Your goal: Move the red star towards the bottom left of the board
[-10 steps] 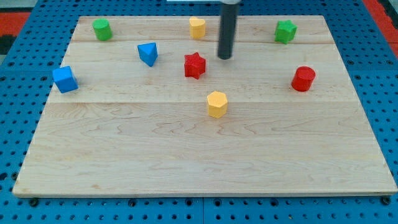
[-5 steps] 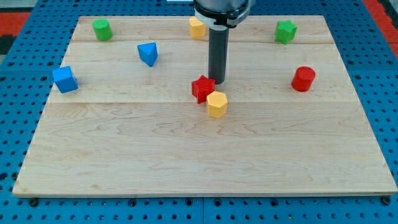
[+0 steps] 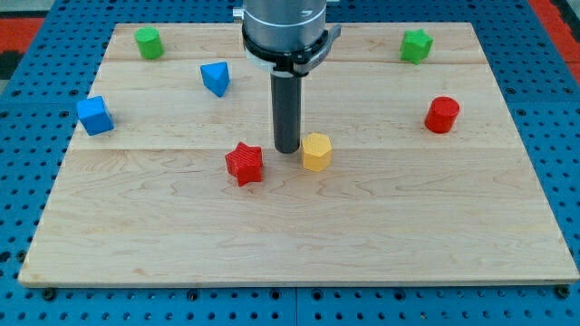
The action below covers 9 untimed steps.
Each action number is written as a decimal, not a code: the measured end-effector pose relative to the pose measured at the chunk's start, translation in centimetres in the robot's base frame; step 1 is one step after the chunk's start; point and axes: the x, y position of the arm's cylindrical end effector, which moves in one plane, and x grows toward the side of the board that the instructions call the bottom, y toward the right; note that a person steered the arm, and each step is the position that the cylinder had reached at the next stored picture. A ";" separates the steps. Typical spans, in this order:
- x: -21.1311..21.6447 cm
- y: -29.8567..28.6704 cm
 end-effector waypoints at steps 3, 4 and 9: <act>1.9 -2.1; 4.2 -8.9; 6.0 -18.6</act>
